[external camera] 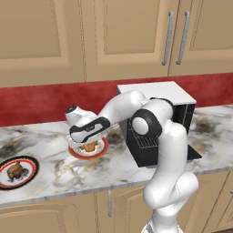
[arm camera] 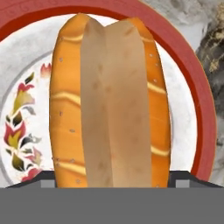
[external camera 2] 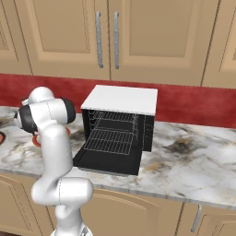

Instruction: Open the toaster oven door. Place the hotdog bun on the bottom rack in the toaster oven and place the chicken drumstick on the top rack.

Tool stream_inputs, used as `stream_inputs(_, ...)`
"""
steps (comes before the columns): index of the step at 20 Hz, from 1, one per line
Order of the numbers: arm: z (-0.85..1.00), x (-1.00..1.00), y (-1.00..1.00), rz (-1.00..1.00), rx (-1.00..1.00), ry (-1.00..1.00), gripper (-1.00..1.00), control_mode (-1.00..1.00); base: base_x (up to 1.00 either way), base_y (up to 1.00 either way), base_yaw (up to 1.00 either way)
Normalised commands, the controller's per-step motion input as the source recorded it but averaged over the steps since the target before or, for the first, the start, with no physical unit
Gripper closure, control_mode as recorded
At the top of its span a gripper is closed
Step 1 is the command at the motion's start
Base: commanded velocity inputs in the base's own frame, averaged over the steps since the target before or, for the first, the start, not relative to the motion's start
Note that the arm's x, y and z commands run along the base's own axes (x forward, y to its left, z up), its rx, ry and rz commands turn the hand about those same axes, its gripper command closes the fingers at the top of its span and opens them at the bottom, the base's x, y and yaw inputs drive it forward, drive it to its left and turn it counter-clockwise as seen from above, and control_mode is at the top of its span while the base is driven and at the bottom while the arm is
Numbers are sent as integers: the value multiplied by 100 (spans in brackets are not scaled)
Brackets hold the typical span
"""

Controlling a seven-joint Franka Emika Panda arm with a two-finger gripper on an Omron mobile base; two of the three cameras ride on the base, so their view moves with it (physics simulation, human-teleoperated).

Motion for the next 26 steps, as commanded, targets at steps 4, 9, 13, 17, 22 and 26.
stream_inputs(4,-1,0,-17,0,2,0,100,-100,0,0,0)
stream_inputs(9,15,-12,-21,1,7,0,100,-100,0,0,0)
stream_inputs(13,47,-49,-28,5,16,-9,100,-100,0,0,0)
stream_inputs(17,57,-54,-28,10,14,-7,100,-100,0,0,0)
stream_inputs(22,52,-61,-36,20,10,-11,100,-100,0,0,0)
stream_inputs(26,49,-58,-38,28,8,-16,100,-100,0,0,0)
